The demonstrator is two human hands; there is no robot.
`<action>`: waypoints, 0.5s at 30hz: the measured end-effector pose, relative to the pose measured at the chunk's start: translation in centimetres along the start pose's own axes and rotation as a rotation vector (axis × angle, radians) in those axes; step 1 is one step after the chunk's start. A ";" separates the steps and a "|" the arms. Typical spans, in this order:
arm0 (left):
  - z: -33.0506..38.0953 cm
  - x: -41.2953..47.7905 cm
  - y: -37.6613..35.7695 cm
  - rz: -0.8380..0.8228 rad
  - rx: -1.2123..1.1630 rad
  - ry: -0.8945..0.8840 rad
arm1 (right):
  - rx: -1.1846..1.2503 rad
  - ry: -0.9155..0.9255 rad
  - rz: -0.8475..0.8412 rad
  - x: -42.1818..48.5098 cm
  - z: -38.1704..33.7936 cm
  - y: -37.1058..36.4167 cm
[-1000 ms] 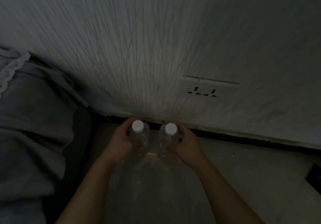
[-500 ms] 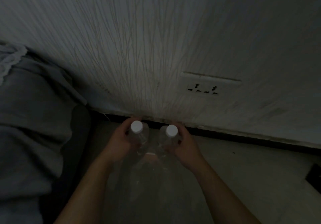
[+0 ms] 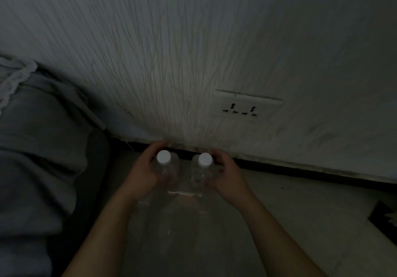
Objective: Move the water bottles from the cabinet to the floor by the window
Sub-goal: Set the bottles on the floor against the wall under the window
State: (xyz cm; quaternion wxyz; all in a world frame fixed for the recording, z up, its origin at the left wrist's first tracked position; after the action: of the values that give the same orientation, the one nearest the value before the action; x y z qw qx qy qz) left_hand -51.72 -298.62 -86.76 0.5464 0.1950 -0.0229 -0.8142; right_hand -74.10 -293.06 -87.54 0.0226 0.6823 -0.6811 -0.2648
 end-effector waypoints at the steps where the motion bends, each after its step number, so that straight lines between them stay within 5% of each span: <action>1: 0.4 -0.1 0.1 0.006 0.015 -0.003 | -0.002 -0.006 -0.004 -0.2 -0.2 0.3; 15: 14.8 -6.5 1.4 0.114 0.285 -0.033 | -0.215 -0.033 0.006 -8.8 -12.5 8.9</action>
State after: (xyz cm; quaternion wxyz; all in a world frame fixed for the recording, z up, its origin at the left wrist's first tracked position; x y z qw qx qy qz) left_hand -53.48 -295.97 -70.88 0.5579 0.2556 -0.1585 -0.7735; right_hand -76.76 -289.53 -70.40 0.0852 0.6696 -0.6510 -0.3473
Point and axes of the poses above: each hand's wrist, its own x-axis towards the middle knuckle, its own y-axis out of the back of the hand, z = x × y, the point moved 5 cm from there along x, towards the middle knuckle, and after that the axes turned 5 degrees about -z, right-handed, at the moved point
